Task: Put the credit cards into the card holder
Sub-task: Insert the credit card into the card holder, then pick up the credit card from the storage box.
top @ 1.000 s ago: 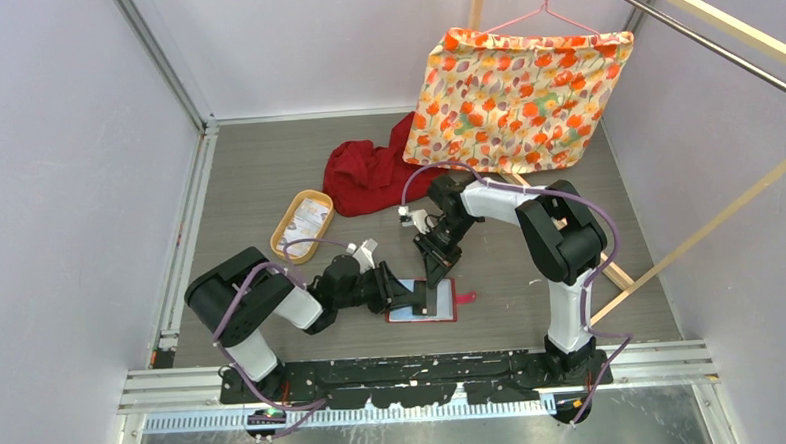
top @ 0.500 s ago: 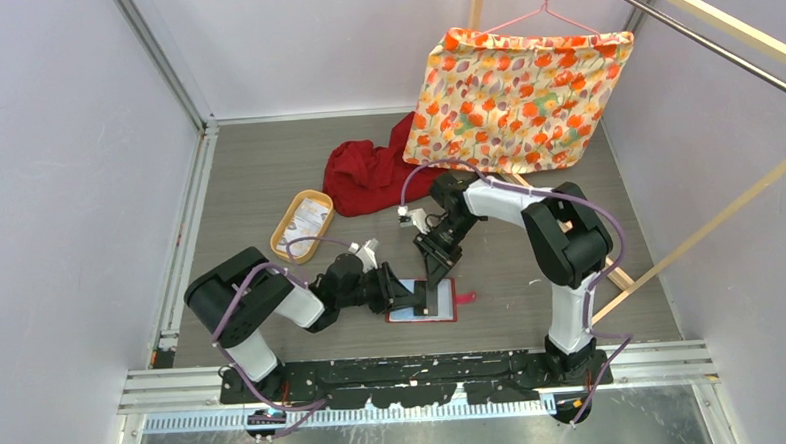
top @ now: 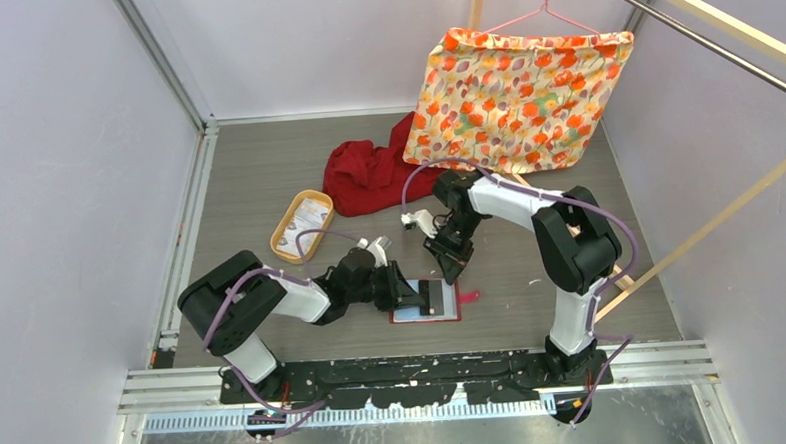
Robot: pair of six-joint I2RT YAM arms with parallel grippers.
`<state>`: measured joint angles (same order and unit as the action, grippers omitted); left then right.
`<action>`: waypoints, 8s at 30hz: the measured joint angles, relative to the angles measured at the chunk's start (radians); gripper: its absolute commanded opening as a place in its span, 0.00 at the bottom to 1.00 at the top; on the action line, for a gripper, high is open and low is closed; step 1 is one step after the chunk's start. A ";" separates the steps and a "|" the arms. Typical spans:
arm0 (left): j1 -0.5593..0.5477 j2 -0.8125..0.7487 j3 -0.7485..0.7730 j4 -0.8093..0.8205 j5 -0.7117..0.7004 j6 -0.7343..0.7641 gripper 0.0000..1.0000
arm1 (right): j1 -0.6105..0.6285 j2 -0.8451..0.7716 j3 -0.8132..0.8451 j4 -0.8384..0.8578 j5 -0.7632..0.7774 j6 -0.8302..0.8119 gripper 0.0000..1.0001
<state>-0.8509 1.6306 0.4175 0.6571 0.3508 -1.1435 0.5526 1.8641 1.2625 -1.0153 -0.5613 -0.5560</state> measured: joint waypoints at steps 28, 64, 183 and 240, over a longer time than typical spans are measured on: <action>-0.064 -0.031 0.111 -0.177 -0.084 0.052 0.31 | -0.071 -0.047 0.003 -0.077 -0.056 -0.149 0.12; -0.087 0.026 0.256 -0.410 -0.171 0.145 0.01 | -0.074 0.067 -0.043 -0.024 0.061 -0.113 0.01; 0.549 -0.605 0.369 -0.999 -0.262 0.488 0.81 | -0.229 -0.658 -0.031 0.199 -0.121 0.126 1.00; 0.628 0.311 1.048 -1.472 -0.698 -0.106 0.66 | -0.482 -0.349 -0.064 0.168 -0.211 0.062 1.00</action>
<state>-0.2230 1.9411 1.4654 -0.8154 -0.3477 -1.2491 0.0704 1.5146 1.1984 -0.8471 -0.7719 -0.4942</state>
